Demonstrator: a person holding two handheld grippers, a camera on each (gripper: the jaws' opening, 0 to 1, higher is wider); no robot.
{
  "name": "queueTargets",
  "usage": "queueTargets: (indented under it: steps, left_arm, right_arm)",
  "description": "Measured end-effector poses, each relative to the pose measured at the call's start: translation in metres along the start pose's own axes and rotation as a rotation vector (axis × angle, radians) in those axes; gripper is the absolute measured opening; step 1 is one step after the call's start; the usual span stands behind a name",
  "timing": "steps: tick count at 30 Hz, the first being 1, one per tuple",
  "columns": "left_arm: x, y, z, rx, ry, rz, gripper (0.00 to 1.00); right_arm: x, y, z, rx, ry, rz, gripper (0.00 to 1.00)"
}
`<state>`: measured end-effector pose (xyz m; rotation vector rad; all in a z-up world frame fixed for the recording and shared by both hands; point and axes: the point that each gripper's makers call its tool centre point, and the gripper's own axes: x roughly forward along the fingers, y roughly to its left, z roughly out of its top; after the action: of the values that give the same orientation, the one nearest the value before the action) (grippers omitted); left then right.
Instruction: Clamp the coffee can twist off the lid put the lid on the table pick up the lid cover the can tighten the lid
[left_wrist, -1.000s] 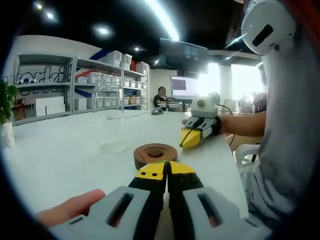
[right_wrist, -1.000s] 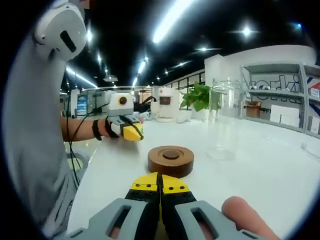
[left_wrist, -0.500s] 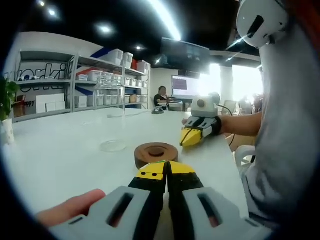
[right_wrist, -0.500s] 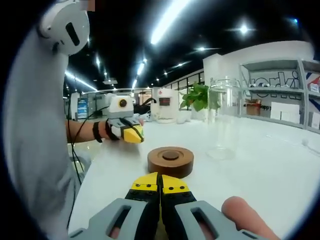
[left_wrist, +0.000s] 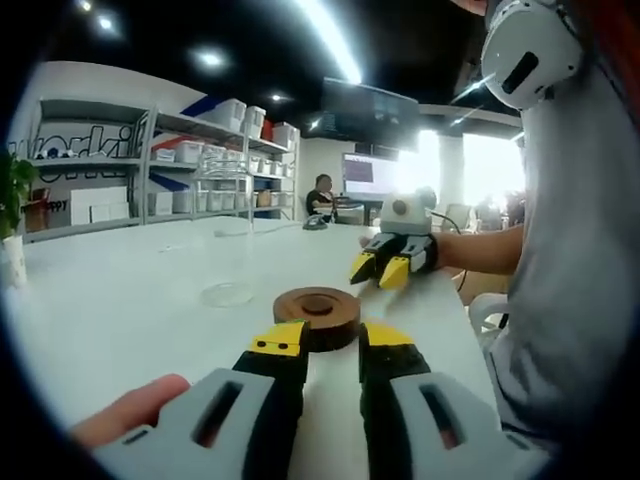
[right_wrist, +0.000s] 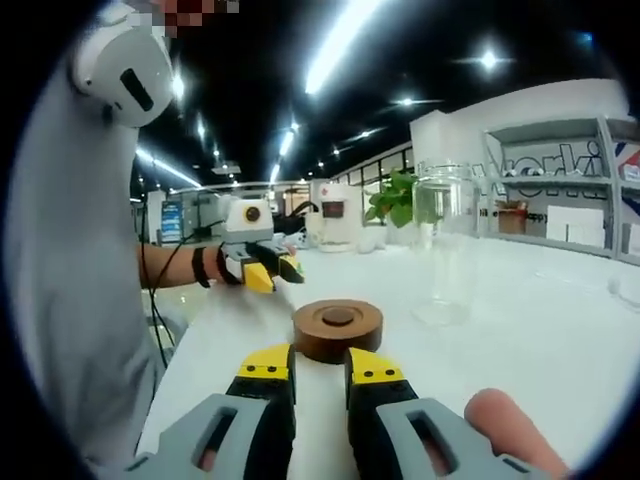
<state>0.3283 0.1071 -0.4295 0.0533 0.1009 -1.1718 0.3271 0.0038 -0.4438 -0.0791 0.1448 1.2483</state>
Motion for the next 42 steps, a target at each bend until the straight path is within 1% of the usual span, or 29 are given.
queueTargets:
  steps: [2, 5, 6, 9, 12, 16, 19, 21, 28, 31, 34, 38, 42]
  left_arm:
    - [0.001, 0.001, 0.001, -0.002, 0.002, -0.011, 0.21]
    - [0.003, 0.001, 0.0, -0.002, 0.011, -0.032, 0.31]
    - [0.003, 0.0, -0.002, 0.008, 0.025, -0.042, 0.34]
    - [0.001, -0.001, -0.012, 0.049, 0.095, -0.073, 0.42]
    - [-0.003, 0.004, -0.012, 0.068, 0.117, -0.086, 0.48]
    - [-0.007, 0.012, -0.009, 0.076, 0.122, -0.107, 0.55]
    - [-0.006, 0.021, -0.006, 0.066, 0.111, -0.115, 0.56]
    - [-0.004, 0.024, -0.006, 0.067, 0.109, -0.122, 0.56]
    - [0.01, 0.023, -0.015, 0.084, 0.138, -0.197, 0.54]
    - [0.021, 0.021, -0.019, 0.092, 0.153, -0.226, 0.54]
    - [0.03, 0.021, -0.023, 0.098, 0.163, -0.245, 0.51]
    - [0.038, 0.022, -0.021, 0.092, 0.153, -0.247, 0.47]
    - [0.043, 0.021, -0.018, 0.08, 0.141, -0.254, 0.44]
  right_arm:
    - [0.0, 0.0, 0.003, 0.01, -0.012, 0.026, 0.23]
    - [0.001, 0.002, 0.002, 0.01, -0.005, 0.067, 0.31]
    - [0.001, 0.003, 0.001, 0.008, -0.001, 0.075, 0.33]
    - [0.001, 0.002, 0.001, 0.0, 0.004, 0.105, 0.39]
    - [-0.001, -0.003, 0.003, -0.011, -0.004, 0.119, 0.44]
    - [-0.003, -0.013, 0.003, -0.025, -0.007, 0.125, 0.48]
    - [-0.004, -0.018, 0.002, -0.031, -0.002, 0.124, 0.48]
    - [-0.004, -0.017, 0.001, -0.035, 0.002, 0.13, 0.48]
    - [0.001, -0.016, 0.0, -0.056, 0.015, 0.147, 0.48]
    - [0.008, -0.021, -0.001, -0.066, 0.033, 0.145, 0.47]
    - [0.017, -0.021, -0.005, -0.072, 0.06, 0.154, 0.46]
    - [0.031, -0.016, -0.007, -0.092, 0.085, 0.193, 0.46]
    - [0.041, -0.016, -0.009, -0.11, 0.105, 0.22, 0.47]
